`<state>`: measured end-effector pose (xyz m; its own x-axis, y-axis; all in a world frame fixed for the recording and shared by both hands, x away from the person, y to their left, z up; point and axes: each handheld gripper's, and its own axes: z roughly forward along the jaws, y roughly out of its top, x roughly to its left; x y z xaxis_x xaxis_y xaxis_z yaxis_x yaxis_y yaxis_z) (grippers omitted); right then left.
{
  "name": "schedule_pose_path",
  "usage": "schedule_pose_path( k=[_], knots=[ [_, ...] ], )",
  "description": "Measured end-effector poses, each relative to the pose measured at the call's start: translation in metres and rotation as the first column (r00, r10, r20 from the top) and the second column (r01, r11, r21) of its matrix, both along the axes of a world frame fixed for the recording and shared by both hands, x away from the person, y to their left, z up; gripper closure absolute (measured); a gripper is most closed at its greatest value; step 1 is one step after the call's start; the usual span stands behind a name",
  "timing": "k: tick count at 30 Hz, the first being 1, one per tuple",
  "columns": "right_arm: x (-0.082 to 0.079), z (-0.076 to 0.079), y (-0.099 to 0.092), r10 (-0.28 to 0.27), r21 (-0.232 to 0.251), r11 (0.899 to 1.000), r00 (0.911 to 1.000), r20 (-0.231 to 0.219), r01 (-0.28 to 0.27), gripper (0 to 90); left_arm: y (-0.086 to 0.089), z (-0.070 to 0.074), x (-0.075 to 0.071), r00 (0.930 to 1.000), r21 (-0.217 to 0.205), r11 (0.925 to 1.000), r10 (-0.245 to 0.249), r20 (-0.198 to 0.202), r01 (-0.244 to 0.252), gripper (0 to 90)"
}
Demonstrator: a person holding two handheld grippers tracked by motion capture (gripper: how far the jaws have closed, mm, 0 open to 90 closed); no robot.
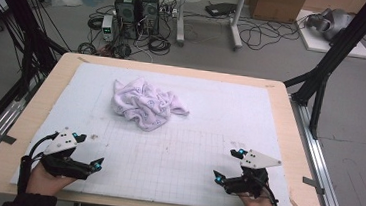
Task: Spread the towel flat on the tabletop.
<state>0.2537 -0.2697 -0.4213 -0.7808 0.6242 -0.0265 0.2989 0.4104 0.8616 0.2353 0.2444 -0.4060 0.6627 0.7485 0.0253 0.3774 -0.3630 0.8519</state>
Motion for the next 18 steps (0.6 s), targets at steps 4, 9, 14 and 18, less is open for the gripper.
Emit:
schedule_pose_path(
  k=[4, 9, 14, 18],
  knots=[
    [0.007, 0.009, 0.006, 0.017, 0.037, 0.999, 0.9998, 0.007, -0.017, 8.9, 0.001, -0.001, 0.001, 1.0, -0.001, 1.0, 0.008, 0.0, -0.008, 4.5],
    [0.019, 0.015, 0.015, 0.035, 0.034, 0.999, 0.9994, 0.005, -0.035, 8.9, 0.0, -0.001, 0.002, 0.9999, 0.0, 1.0, 0.01, 0.005, -0.01, 4.5],
    [0.044, 0.025, 0.037, 0.055, 0.02, 0.998, 0.9985, 0.002, -0.055, 8.9, 0.001, -0.001, 0.003, 0.9999, -0.003, 0.9999, 0.01, 0.008, -0.01, 4.5],
    [0.066, 0.035, 0.063, 0.087, 0.007, 0.996, 0.9962, 0.0, -0.087, 9.0, 0.001, -0.002, 0.004, 0.9999, -0.006, 0.9999, 0.011, 0.007, -0.011, 4.5]
  ],
)
